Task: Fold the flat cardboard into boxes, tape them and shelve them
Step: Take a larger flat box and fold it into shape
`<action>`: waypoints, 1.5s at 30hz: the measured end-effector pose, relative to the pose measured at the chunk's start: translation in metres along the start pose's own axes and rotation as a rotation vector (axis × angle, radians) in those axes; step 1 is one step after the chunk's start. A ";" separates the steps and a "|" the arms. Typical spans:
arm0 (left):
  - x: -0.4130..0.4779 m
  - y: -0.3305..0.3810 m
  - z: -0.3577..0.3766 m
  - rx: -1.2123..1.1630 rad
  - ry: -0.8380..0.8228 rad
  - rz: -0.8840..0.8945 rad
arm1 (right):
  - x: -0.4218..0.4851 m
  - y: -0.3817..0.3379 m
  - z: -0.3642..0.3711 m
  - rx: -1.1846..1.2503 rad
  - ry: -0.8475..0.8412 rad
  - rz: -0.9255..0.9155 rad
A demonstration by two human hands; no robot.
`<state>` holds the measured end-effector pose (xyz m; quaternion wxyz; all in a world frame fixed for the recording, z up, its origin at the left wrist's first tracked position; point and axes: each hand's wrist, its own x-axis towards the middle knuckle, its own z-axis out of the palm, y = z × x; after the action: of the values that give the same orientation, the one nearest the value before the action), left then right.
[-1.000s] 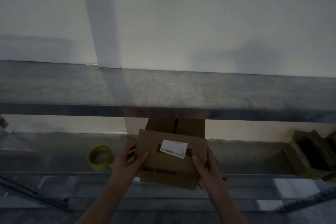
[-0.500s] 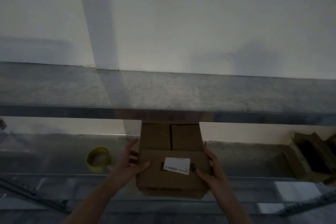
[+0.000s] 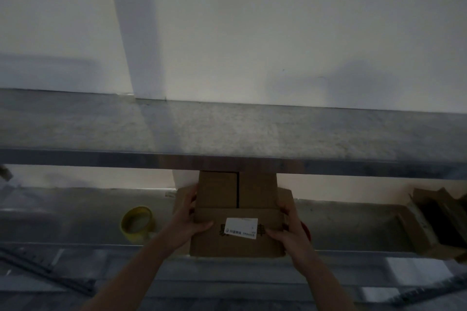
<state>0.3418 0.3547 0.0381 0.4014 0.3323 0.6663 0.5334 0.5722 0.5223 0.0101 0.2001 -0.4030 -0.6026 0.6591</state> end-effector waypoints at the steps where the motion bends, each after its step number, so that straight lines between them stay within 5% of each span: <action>1: -0.001 -0.002 0.001 0.008 0.007 0.004 | 0.000 0.002 -0.001 0.005 0.000 0.003; 11: -0.020 -0.018 0.006 0.023 0.028 -0.014 | -0.007 0.010 -0.013 -0.058 -0.049 0.033; 16: -0.008 -0.009 0.000 0.036 0.053 -0.047 | 0.003 -0.008 -0.014 -0.283 -0.035 -0.055; 21: 0.017 0.008 -0.011 0.230 0.074 0.008 | 0.016 -0.031 -0.022 -0.276 -0.173 -0.019; 31: 0.031 0.025 -0.017 0.004 -0.021 0.089 | 0.009 -0.023 -0.023 -0.280 -0.171 -0.055; 37: 0.012 -0.002 -0.024 -0.123 -0.277 -0.049 | 0.006 -0.016 -0.020 -0.362 -0.143 -0.125; 39: 0.010 -0.005 -0.020 -0.118 -0.229 -0.075 | 0.005 -0.012 -0.019 -0.399 -0.122 -0.128; 42: 0.009 -0.012 -0.009 0.327 -0.010 0.085 | 0.004 -0.010 -0.017 -0.403 -0.078 -0.147; 45: 0.003 -0.020 0.004 0.227 0.081 0.080 | 0.001 -0.008 -0.010 -0.436 -0.110 -0.166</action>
<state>0.3436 0.3543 0.0172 0.3121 0.3801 0.7243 0.4832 0.5771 0.5313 0.0182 0.1286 -0.3493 -0.7717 0.5157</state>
